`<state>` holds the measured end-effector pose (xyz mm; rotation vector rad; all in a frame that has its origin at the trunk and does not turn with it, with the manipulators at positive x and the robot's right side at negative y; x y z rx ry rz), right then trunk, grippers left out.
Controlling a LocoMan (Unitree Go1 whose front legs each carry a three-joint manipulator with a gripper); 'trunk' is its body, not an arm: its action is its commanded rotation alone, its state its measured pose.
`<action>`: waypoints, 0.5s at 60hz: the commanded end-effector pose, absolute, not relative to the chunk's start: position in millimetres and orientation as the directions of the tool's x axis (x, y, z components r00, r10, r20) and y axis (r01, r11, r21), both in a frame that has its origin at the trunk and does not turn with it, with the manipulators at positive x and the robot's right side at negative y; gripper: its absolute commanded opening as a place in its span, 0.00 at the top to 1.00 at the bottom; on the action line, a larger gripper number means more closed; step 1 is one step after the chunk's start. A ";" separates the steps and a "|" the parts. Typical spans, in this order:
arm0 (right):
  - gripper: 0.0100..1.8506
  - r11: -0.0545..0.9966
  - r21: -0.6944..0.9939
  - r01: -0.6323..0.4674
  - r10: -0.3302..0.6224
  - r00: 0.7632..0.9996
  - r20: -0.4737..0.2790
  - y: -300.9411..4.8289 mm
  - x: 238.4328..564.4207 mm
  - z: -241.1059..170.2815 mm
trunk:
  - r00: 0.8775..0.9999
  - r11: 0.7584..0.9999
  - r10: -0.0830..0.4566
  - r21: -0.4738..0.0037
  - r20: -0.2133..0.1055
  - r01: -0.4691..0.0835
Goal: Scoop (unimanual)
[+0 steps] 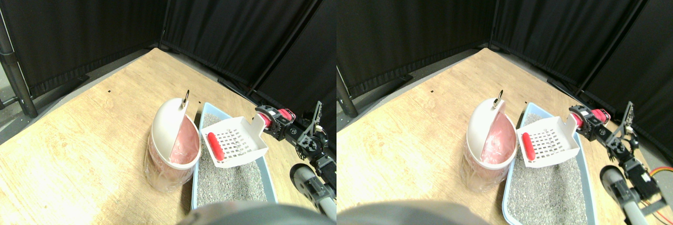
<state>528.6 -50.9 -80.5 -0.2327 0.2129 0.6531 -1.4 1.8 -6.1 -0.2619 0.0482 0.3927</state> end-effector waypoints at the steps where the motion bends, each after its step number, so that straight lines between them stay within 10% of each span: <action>1: 0.98 0.744 -0.157 -0.649 0.618 0.758 -0.206 -43.7 527.0 -69.4 | 0.917 0.887 0.390 -0.232 -0.084 -0.398; 11: 0.98 0.764 -0.218 -0.607 0.557 0.792 -0.251 -37.7 522.8 -63.4 | 0.916 0.886 0.391 -0.235 -0.086 -0.400; 30: 0.90 0.761 -0.226 -0.608 0.530 0.784 -0.323 -28.1 526.2 -62.0 | 0.913 0.881 0.397 -0.240 -0.091 -0.407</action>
